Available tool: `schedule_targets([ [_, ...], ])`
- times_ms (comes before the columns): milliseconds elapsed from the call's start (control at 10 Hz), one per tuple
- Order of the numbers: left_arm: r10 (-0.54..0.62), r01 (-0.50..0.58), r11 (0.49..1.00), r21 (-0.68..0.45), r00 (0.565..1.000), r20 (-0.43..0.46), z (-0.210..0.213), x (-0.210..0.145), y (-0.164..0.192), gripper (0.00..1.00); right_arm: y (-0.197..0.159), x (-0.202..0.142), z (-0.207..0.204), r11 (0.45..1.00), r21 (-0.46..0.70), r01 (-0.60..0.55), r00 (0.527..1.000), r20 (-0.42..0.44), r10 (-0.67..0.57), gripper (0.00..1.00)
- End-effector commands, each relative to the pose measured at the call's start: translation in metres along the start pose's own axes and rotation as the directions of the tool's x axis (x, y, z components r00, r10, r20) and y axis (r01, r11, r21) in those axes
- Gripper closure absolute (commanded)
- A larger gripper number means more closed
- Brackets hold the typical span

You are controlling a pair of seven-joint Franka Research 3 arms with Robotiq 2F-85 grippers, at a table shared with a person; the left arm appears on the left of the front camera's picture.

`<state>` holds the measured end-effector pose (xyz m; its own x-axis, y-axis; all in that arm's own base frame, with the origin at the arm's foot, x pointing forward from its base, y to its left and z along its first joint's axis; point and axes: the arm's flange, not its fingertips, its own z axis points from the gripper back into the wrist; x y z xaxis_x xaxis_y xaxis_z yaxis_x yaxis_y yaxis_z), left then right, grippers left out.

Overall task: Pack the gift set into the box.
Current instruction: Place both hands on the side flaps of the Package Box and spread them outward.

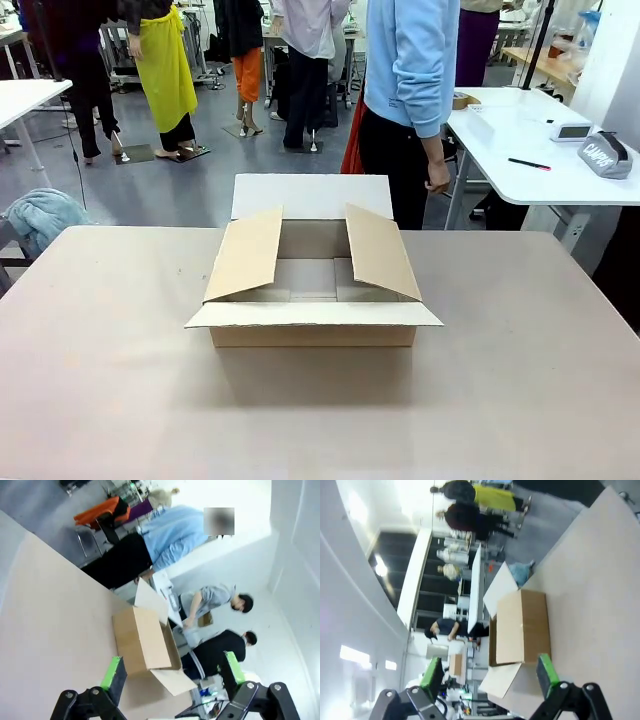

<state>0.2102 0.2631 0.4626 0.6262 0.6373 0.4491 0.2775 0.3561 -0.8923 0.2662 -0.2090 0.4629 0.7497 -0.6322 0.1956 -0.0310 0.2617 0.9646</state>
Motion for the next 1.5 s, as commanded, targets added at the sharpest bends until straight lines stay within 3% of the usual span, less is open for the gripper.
schedule_targets([
  [0,-0.087,0.088,0.996,0.018,0.994,-0.063,-0.015,0.002,-0.029,0.0,0.03,-0.005,-0.016,0.997,0.001,-0.074,0.996,-0.047,0.074,0.0],
  [300,-0.057,0.059,0.998,0.023,0.996,-0.072,-0.021,0.003,-0.028,0.0,0.028,-0.006,-0.024,0.999,-0.014,-0.043,0.997,-0.066,0.042,0.0],
  [400,-0.132,0.152,0.983,0.1,0.973,-0.187,-0.054,0.016,-0.055,0.0,0.052,-0.01,-0.057,0.966,-0.148,-0.211,0.969,-0.161,0.187,0.0],
  [500,-0.211,0.257,0.96,0.112,0.926,-0.314,-0.099,0.027,-0.087,0.0,0.083,-0.014,-0.102,0.9,-0.207,-0.385,0.91,-0.247,0.333,0.0],
  [600,-0.283,0.386,0.913,0.13,0.832,-0.478,-0.158,0.032,-0.12,0.0,0.117,-0.027,-0.161,0.789,-0.167,-0.592,0.778,-0.377,0.503,0.0],
  [700,-0.321,0.458,0.885,0.08,0.726,-0.608,-0.206,0.029,-0.14,0.0,0.136,-0.045,-0.21,0.7,-0.063,-0.712,0.634,-0.485,0.602,0.0],
  [900,-0.282,0.563,0.823,0.076,0.522,-0.805,-0.302,0.0,-0.161,0.0,0.146,-0.089,-0.292,0.518,0.116,-0.847,0.364,-0.585,0.725,0.0],
  [1000,-0.264,0.615,0.783,0.096,0.467,-0.844,-0.335,-0.017,-0.166,0.0,0.145,-0.108,-0.312,0.411,0.224,-0.883,0.233,-0.552,0.801,0.0],
  [1100,-0.264,0.608,0.792,0.047,0.412,-0.872,-0.353,-0.031,-0.17,0.0,0.146,-0.108,-0.308,0.405,0.251,-0.879,0.258,-0.465,0.847,0.0],
  [1200,-0.276,0.545,0.835,0.073,0.529,-0.803,-0.334,-0.035,-0.175,0.0,0.167,-0.132,-0.306,0.612,0.061,-0.789,0.451,-0.62,0.642,0.0],
  [1300,-0.276,0.545,0.835,0.073,0.529,-0.803,-0.334,-0.035,-0.175,0.0,0.167,-0.132,-0.306,0.612,0.061,-0.789,0.451,-0.62,0.642,0.0],
  [1400,-0.276,0.545,0.835,0.073,0.529,-0.803,-0.334,-0.035,-0.175,0.0,0.16,-0.135,-0.324,0.498,0.162,-0.852,0.314,-0.603,0.733,0.0],
])
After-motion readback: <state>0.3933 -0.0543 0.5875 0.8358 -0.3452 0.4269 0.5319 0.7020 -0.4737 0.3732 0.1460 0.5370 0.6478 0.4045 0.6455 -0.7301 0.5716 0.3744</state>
